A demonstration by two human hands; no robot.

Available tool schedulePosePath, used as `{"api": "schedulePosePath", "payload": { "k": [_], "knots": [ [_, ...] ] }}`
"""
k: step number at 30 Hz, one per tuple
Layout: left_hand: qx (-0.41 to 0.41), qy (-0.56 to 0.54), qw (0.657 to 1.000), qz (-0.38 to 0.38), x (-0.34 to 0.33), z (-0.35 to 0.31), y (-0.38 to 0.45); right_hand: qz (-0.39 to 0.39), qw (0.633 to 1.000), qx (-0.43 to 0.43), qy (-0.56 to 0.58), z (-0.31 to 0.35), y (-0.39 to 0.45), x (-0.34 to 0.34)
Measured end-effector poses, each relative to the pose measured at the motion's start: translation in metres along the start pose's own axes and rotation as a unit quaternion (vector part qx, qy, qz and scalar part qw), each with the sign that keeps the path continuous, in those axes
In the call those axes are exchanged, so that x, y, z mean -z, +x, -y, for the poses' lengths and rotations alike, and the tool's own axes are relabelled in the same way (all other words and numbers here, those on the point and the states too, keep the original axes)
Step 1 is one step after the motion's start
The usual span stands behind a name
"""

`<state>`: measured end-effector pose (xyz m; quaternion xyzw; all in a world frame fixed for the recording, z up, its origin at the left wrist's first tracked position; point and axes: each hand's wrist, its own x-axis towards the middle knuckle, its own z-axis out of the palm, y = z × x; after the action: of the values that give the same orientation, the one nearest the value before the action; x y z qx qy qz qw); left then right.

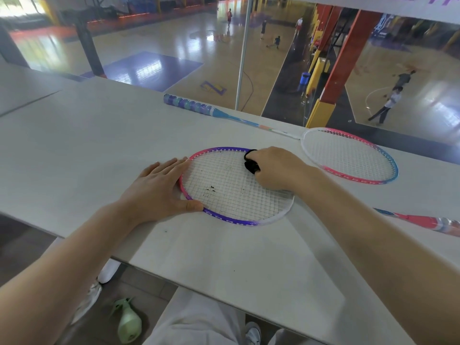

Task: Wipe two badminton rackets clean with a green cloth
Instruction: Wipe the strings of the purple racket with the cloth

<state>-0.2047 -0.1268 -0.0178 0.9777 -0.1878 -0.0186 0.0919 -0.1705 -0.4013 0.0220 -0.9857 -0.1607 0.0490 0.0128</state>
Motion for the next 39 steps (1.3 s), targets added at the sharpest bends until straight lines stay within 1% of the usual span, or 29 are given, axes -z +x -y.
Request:
{"api": "schedulePosePath", "payload": {
  "k": [5,9,11,15,18,20,24,27,29,32,35,39],
  "knots": [
    [0.006,0.004,1.000,0.000,0.000,-0.002,-0.001,-0.006,1.000,0.013,0.016,0.007,-0.020,-0.006],
    [0.004,0.002,1.000,-0.007,-0.003,0.000,0.000,-0.048,0.996,0.069,0.018,0.022,-0.057,-0.015],
    [0.005,-0.002,1.000,-0.005,-0.004,0.002,0.000,-0.055,0.993,0.104,0.019,0.030,-0.078,-0.014],
    [0.002,-0.006,1.000,-0.006,-0.003,0.001,0.000,-0.036,0.987,0.155,0.021,0.042,-0.109,-0.008],
    [-0.001,-0.010,1.000,-0.002,-0.003,0.002,0.000,0.007,0.984,0.173,0.045,0.039,-0.114,-0.002],
    [-0.001,-0.005,1.000,0.002,-0.003,0.001,0.000,0.015,0.986,0.159,0.045,0.033,-0.109,0.000],
    [-0.001,0.003,1.000,0.003,-0.003,0.001,0.001,-0.026,0.996,0.087,-0.021,0.022,-0.079,-0.004],
    [-0.001,0.000,1.000,0.001,-0.003,0.001,0.000,-0.013,0.998,0.050,-0.031,0.017,-0.050,0.005],
    [0.000,-0.004,1.000,0.000,-0.003,0.000,0.000,0.002,0.999,0.024,-0.025,0.013,-0.030,0.010],
    [-0.001,-0.004,1.000,-0.003,-0.003,0.001,0.001,-0.021,1.000,-0.008,0.021,0.008,-0.009,0.002],
    [-0.003,-0.002,1.000,-0.013,-0.004,0.002,0.001,-0.045,0.999,-0.005,0.020,0.010,-0.009,-0.011],
    [0.003,0.000,1.000,-0.009,-0.005,0.001,0.000,-0.055,0.996,0.050,0.040,0.023,-0.035,-0.015]
  ]
}}
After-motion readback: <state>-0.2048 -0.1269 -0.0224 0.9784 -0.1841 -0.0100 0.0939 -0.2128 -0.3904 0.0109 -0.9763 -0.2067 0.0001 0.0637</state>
